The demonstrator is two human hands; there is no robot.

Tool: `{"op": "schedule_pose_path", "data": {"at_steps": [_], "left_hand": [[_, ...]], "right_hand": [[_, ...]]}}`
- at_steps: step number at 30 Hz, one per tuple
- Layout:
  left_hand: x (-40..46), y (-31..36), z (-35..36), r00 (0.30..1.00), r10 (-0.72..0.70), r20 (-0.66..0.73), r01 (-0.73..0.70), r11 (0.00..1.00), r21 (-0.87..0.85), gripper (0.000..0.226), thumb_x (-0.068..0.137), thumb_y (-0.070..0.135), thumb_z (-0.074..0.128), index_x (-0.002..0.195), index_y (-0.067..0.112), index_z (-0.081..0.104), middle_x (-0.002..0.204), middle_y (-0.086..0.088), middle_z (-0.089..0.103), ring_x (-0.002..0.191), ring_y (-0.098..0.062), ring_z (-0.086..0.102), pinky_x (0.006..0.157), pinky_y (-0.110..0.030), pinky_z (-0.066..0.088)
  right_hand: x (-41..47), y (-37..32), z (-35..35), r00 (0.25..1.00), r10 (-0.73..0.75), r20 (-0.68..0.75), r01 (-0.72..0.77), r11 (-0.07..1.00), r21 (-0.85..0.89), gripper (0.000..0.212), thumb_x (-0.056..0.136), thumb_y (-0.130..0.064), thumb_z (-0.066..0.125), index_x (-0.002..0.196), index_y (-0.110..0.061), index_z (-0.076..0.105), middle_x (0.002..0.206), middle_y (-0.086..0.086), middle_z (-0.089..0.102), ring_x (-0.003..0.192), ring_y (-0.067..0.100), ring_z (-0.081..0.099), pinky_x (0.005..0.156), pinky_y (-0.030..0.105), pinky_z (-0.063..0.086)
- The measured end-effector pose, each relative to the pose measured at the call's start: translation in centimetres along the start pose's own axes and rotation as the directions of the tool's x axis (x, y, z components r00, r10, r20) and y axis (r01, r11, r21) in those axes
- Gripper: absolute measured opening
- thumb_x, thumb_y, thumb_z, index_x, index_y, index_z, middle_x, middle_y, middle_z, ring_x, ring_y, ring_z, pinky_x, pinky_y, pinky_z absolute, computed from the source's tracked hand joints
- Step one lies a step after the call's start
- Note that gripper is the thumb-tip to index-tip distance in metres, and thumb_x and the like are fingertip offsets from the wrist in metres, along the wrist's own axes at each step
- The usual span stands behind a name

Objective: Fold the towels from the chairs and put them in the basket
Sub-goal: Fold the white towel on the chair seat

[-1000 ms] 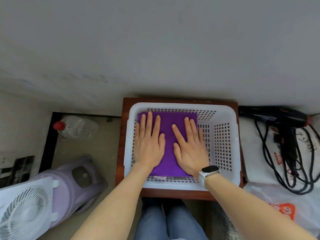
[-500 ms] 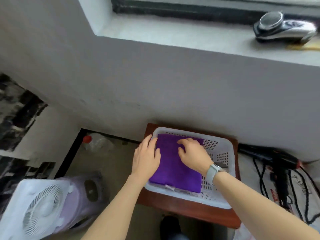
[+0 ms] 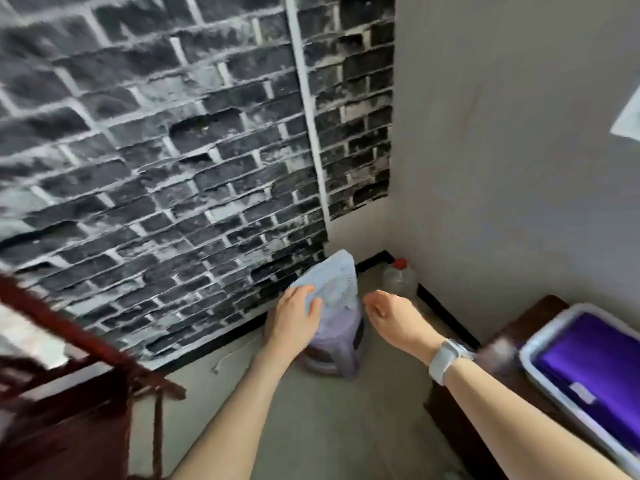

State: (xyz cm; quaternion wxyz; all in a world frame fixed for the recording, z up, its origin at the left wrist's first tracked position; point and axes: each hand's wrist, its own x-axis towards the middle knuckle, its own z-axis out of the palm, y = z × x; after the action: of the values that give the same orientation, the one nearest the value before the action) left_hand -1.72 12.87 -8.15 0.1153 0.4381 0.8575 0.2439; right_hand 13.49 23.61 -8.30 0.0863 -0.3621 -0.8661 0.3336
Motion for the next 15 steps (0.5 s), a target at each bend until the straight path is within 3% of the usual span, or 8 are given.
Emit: {"op": "schedule_pose_path", "data": {"at_steps": [4,8,12,15], "left_hand": [[-7.7,-10.9,-9.1,0.968,-0.178,-0.177,0.18,0.984,-0.005,0.034,0.094,0.028,0.044,0.125,0.016,0.052,0.129,-0.001,0.053,0.116,-0.02,0.05,0.093,-0.028,0.037],[-14.2,-19.5,-16.3,0.887,-0.326,-0.327,0.346,0.938,0.006,0.034,0.093,0.025,0.045,0.124,0.014,0.053,0.127,-0.005,0.055,0.117,-0.023,0.05,0.098,-0.031,0.038],[-19.1,-27.1,-21.2,0.788,-0.432,-0.438,0.476,0.879,-0.011,0.03,0.091,0.022,0.048,0.119,0.011,0.057,0.119,-0.009,0.059,0.114,-0.026,0.053,0.097,-0.035,0.04],[-20.7,-32.7,-24.1,0.71,-0.508,-0.488,0.557,0.829,-0.053,0.03,0.091,0.021,0.05,0.118,0.011,0.057,0.118,-0.01,0.059,0.113,-0.027,0.053,0.096,-0.037,0.041]], "right_hand": [[-0.4,-12.3,8.7,0.949,-0.246,0.199,0.25,0.968,0.006,0.024,0.092,-0.01,0.039,0.1,-0.001,0.06,0.103,0.016,0.066,0.082,0.025,0.056,0.069,0.029,0.04],[-1.0,-22.9,15.9,0.859,-0.406,0.312,0.409,0.911,0.06,0.025,0.093,-0.017,0.042,0.103,-0.004,0.061,0.103,0.014,0.067,0.096,0.032,0.061,0.08,0.035,0.046],[-0.8,-31.4,22.8,0.755,-0.506,0.418,0.525,0.848,0.078,0.023,0.093,-0.019,0.041,0.095,-0.01,0.062,0.095,0.012,0.068,0.09,0.032,0.062,0.072,0.031,0.045],[0.8,-36.7,27.9,0.685,-0.543,0.486,0.584,0.808,0.081,0.026,0.092,-0.021,0.04,0.102,-0.015,0.062,0.092,0.008,0.072,0.087,0.025,0.066,0.067,0.023,0.042]]}}
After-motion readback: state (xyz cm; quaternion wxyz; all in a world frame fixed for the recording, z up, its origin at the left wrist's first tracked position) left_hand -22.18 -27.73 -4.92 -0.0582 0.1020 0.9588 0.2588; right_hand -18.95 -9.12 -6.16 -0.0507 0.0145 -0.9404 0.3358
